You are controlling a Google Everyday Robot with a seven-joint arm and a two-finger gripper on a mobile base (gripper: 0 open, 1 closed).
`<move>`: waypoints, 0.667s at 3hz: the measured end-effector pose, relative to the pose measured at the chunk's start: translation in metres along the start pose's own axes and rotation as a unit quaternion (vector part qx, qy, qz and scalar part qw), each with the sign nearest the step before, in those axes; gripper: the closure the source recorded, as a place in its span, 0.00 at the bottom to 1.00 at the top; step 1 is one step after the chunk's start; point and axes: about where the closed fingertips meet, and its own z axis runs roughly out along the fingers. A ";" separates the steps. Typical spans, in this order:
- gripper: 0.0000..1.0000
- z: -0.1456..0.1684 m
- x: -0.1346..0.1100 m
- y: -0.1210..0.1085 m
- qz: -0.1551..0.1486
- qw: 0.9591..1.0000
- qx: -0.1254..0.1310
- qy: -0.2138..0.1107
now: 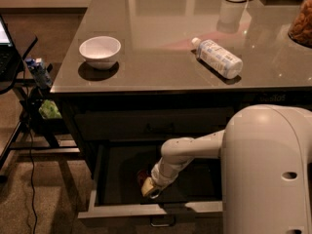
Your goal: Place coke can into middle drawer
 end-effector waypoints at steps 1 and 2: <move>0.34 0.000 0.000 0.000 0.000 1.000 0.000 0.000; 0.11 0.000 0.000 0.000 0.000 1.000 0.000 0.000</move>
Offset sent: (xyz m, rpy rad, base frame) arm 0.0000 0.0000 0.0000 0.0000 0.0000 0.0000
